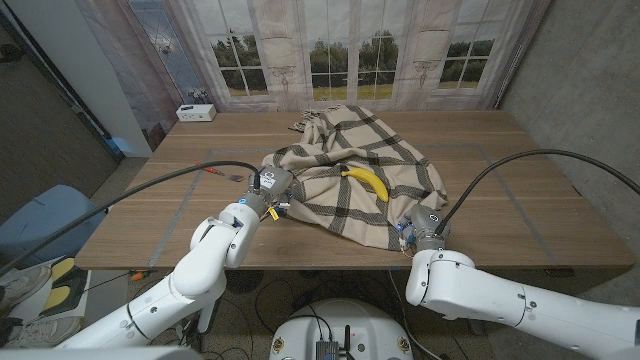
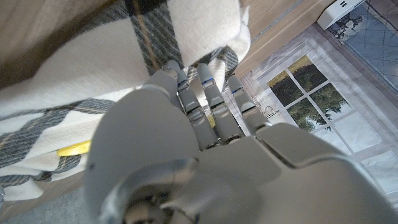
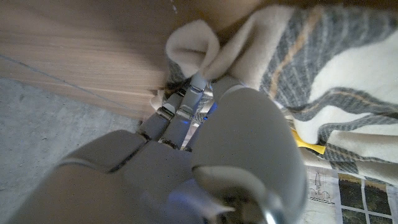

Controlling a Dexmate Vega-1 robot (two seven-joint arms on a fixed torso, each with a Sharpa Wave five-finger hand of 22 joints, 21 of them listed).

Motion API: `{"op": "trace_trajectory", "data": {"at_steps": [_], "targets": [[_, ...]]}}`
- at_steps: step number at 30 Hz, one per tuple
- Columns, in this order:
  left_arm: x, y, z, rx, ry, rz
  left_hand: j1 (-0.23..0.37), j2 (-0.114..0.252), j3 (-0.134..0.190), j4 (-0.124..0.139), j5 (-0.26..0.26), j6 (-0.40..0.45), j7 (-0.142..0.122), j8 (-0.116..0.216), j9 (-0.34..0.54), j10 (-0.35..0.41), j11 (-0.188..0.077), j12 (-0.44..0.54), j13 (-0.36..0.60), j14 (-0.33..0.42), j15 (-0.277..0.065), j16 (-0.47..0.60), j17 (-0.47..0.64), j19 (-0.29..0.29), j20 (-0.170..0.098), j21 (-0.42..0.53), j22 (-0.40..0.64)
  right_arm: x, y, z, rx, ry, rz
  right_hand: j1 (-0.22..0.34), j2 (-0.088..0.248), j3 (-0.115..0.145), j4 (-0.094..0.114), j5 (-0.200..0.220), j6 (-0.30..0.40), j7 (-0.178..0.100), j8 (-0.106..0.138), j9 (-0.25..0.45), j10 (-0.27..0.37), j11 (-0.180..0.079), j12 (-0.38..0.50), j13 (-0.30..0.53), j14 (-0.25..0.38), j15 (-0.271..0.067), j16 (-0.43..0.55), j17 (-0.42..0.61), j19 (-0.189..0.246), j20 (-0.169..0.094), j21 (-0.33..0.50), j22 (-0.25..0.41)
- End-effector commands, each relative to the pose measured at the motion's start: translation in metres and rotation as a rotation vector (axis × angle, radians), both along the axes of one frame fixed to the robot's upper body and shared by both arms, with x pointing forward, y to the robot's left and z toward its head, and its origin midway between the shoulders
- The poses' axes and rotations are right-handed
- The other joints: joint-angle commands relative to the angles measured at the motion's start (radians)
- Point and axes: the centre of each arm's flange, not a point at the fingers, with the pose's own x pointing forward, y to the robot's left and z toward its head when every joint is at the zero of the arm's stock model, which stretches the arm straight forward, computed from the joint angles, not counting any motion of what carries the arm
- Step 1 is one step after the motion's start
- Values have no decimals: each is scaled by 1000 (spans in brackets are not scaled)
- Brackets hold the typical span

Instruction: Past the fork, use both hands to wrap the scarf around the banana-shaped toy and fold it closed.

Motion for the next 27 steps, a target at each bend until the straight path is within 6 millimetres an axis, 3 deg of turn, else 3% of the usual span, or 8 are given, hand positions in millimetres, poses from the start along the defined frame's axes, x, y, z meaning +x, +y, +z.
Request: {"op": "trace_trajectory", "data": {"at_steps": [1,11,21,27], "targets": [[-13,1,8,-26,-103,-26,27,2,-7,-3,14,9,9,12,11,21,-7,30,88,17,-159,17,20,12,-4,7,-1,-12,-19,23,-66,-378,-184,9,-17,8,-5,1,10,8,1,-218,133,112,-5,-3,37,-112,-9,17,86,86,20,13],[-24,-1,18,-56,-133,-72,51,-4,-16,-5,30,27,21,26,22,30,-1,57,126,38,-164,45,55,20,-13,17,-1,-20,-27,31,-14,-489,-208,2,-36,17,-5,-9,18,15,2,-232,155,112,-5,4,63,-109,-30,33,86,105,36,13],[-39,-6,28,-102,-128,-152,74,-25,-29,-9,58,56,31,37,19,59,7,88,164,72,-165,79,99,49,-30,37,-2,-31,-29,40,5,-642,-227,-2,-42,32,-5,-23,14,17,5,-234,164,119,-6,14,76,-108,-51,44,78,107,45,11],[-47,-6,33,-147,-128,-220,87,-34,-34,-8,75,67,38,44,21,62,7,97,182,84,-166,92,121,76,-43,53,-1,-35,-32,45,6,-679,-232,-3,-43,41,-5,-30,14,17,9,-232,165,104,-8,21,81,-109,-62,50,75,107,50,10]]}}
